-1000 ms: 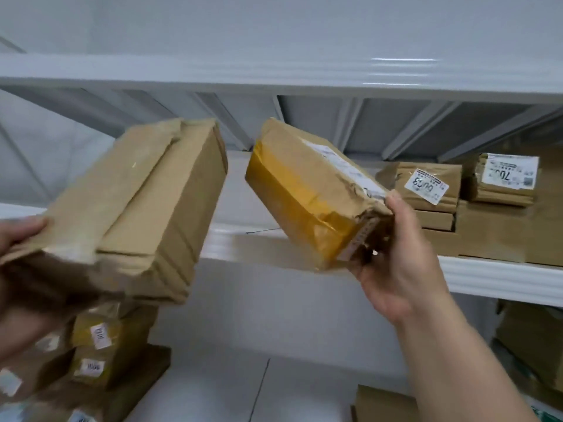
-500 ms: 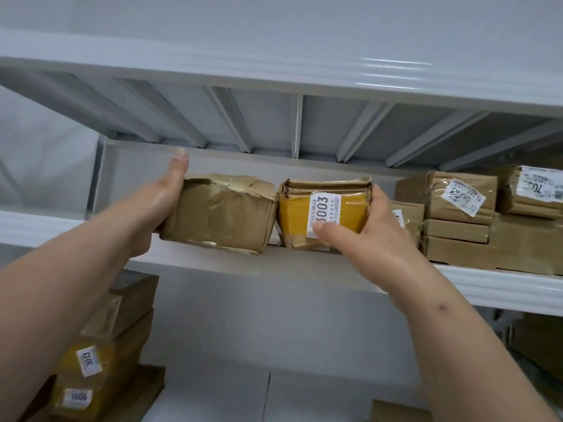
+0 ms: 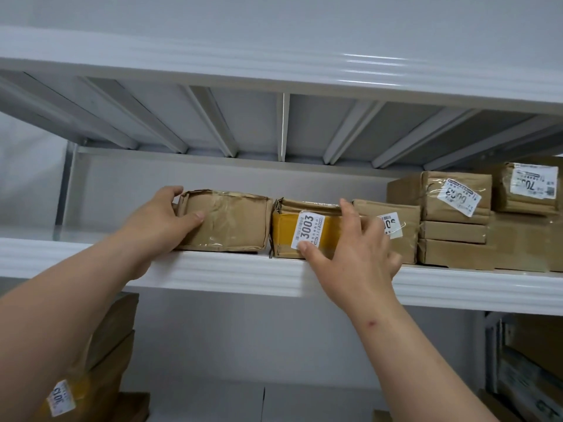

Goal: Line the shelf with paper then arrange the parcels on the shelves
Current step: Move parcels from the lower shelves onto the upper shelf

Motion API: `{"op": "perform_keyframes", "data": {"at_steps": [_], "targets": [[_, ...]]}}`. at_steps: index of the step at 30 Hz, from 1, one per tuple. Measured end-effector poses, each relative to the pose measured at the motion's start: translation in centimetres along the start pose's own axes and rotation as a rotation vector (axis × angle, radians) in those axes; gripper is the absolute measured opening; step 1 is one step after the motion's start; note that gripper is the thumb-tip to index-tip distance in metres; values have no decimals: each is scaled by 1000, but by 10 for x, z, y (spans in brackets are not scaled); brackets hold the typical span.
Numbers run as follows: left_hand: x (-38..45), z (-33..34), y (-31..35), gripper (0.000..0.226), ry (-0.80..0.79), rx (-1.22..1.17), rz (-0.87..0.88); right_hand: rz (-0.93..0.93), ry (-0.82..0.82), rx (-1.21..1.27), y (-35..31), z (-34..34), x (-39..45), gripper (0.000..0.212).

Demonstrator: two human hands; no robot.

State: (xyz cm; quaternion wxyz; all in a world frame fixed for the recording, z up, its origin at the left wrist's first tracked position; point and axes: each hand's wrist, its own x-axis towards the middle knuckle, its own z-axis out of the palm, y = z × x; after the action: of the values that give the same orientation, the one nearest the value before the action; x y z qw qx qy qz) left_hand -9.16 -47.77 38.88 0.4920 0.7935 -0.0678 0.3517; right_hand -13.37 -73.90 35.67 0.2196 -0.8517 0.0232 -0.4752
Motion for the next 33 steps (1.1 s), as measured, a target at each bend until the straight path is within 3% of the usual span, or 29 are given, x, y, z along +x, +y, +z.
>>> {"op": "perform_keyframes", "data": {"at_steps": [5, 9, 15, 18, 21, 24, 28, 33], "targets": [[-7, 10, 1, 64, 58, 162, 58, 60, 84, -46, -6, 7, 5, 79], [-15, 12, -1, 78, 59, 244, 116, 58, 145, -15, -6, 10, 2, 70], [-42, 25, -33, 87, 275, 347, 289, -149, 339, 396, 18, 8, -52, 45], [-65, 45, -103, 98, 319, 322, 189, -153, 314, 441, 61, 11, -94, 38], [-136, 84, -104, 81, 355, 141, 157, 27, 187, 388, 127, 27, -136, 36], [-209, 134, -88, 61, 185, 10, 59, 276, 27, 234, 196, 34, -172, 31], [-271, 213, -96, 55, -203, -95, -295, 562, -172, 5, 273, 18, -198, 39], [-322, 296, -85, 62, -547, -134, -511, 709, -353, -79, 329, 11, -206, 51]]}}
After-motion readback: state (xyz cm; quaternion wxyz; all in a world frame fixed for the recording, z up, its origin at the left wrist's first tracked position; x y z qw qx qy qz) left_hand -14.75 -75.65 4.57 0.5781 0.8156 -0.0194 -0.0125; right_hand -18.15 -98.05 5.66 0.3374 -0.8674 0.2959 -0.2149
